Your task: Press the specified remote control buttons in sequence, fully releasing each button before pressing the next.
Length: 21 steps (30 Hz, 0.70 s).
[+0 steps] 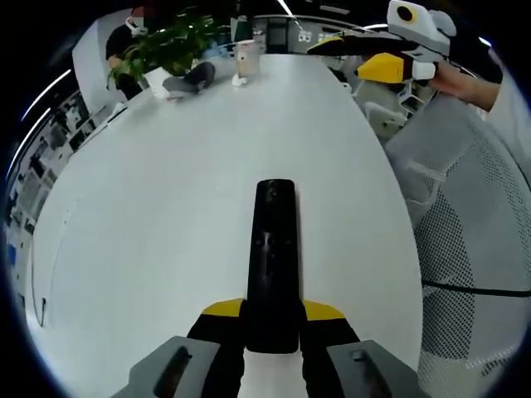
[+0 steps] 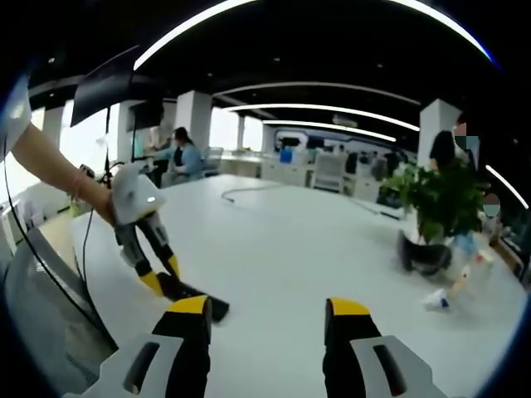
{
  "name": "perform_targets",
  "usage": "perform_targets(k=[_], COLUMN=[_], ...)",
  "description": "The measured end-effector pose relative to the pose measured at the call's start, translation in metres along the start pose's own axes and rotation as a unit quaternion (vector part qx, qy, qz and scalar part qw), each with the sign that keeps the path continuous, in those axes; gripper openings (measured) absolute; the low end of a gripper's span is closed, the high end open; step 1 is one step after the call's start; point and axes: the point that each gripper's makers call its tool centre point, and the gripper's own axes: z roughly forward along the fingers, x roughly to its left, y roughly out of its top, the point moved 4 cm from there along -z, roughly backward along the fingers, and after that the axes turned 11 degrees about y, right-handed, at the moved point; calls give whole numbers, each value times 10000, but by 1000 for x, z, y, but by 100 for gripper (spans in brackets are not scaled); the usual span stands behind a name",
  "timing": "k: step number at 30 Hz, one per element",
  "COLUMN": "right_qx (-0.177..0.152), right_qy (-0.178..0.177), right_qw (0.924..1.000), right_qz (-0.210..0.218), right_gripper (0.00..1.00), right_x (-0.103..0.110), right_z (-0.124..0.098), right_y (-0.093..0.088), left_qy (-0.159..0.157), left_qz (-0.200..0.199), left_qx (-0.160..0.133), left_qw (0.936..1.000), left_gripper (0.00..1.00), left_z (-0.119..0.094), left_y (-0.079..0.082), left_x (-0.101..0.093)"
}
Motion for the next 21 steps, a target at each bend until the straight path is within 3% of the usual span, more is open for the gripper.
perform_targets(k=[21], right_qx=[-7], right_qy=[35], right_qw=[10000], right_qz=[-6], right_gripper=[52], right_x=[1], right_z=[0], right_y=[0], left_qy=[-44], left_qz=[189], left_qx=[118], left_qw=[9997], left_gripper=[24], left_z=[-2], left_y=[1], left_x=[-12])
